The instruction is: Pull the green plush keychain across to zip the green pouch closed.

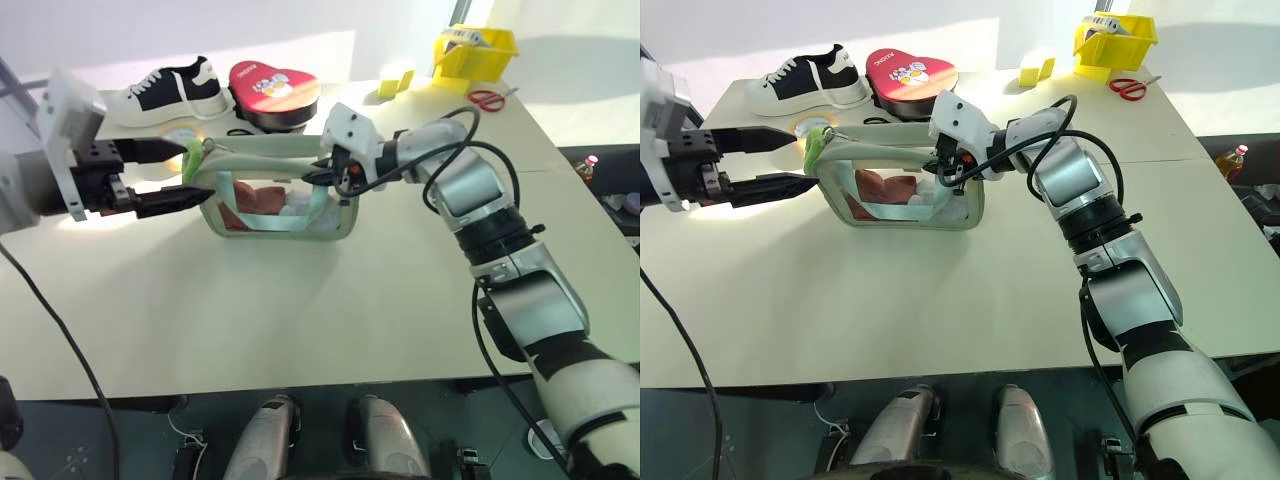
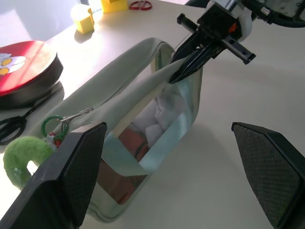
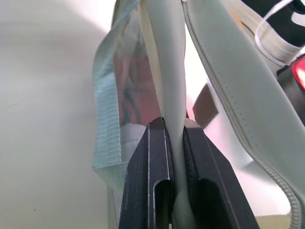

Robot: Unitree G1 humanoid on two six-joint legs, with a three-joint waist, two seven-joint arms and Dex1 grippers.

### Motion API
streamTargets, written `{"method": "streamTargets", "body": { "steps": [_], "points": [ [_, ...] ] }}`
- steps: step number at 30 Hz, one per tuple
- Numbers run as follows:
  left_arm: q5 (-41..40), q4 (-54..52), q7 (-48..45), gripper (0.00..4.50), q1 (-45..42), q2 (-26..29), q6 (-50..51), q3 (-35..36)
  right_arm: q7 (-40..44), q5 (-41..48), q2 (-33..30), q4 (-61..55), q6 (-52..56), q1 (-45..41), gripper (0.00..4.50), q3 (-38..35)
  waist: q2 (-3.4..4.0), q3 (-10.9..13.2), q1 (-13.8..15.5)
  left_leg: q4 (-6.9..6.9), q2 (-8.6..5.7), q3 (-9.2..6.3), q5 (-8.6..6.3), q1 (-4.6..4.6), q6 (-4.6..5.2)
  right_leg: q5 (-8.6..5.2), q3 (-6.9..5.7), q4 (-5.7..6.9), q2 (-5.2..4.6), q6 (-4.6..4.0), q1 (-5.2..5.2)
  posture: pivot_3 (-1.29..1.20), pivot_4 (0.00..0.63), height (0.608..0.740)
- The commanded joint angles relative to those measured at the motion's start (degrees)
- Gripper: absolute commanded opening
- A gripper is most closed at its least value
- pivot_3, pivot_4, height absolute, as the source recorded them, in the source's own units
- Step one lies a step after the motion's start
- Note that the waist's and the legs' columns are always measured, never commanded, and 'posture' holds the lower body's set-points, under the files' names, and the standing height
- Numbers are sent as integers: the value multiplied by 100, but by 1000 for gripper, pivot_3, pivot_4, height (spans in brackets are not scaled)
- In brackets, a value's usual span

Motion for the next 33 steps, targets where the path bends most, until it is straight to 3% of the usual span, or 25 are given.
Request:
{"method": "streamTargets", "body": {
  "steps": [1, 5, 13, 16, 22, 27, 33],
  "points": [
    [-12, 40, -6, 4500, -47, 217, -70, 313, 366, 186, -198, -705, -50, -288, 84, -292, -2, 1, 3, 0, 0, 0, 0, -2, 0, 0, 4, 0, 2, 0, -2, 0, 150, 740],
    [-56, -64, 29, 4500, 67, 223, -57, 349, 668, 278, -452, -1294, 183, 160, 84, -254, -5, 0, 26, -3, -2, 1, -2, -7, 3, 0, 36, -4, 13, 1, -6, 0, 150, 740],
    [-103, -173, 104, 4500, 161, 188, -72, 316, 390, 375, -351, -2316, 1011, 925, 84, -154, -8, -2, -14, -3, -1, 4, 0, -1, -2, 2, 56, 4, 19, -3, -11, 0, 150, 740],
    [-69, -119, 62, 4500, 173, 232, -116, 301, 374, 562, -409, -2643, 1479, 1001, 1036, -245, -8, -2, -3, -3, 2, 4, 2, 3, -3, 3, 58, 6, 23, -5, -11, 0, 150, 740],
    [266, 562, 21, 4500, 132, 528, -361, 510, 445, 1004, -830, -3206, 2209, 820, 4186, -695, -8, -2, 27, -3, 1, 5, 2, 0, -3, 3, 62, 3, 23, -5, -13, 0, 150, 740],
    [764, 1400, -82, 4500, 561, 706, -905, 675, 536, 1337, -1308, -3611, 2545, 828, 4186, -925, -8, -3, 29, -6, 0, 6, 0, -1, -1, 3, 62, -2, 20, -5, -14, 0, 150, 740],
    [1186, 2059, 66, 4500, 667, 434, -1519, 533, 338, 1395, -1317, -3804, 2515, 1314, 4186, -721, -15, -6, 32, -8, 2, 10, -1, -2, 0, 3, 63, -2, 16, -6, -16, 0, 150, 740]
  ]
}}
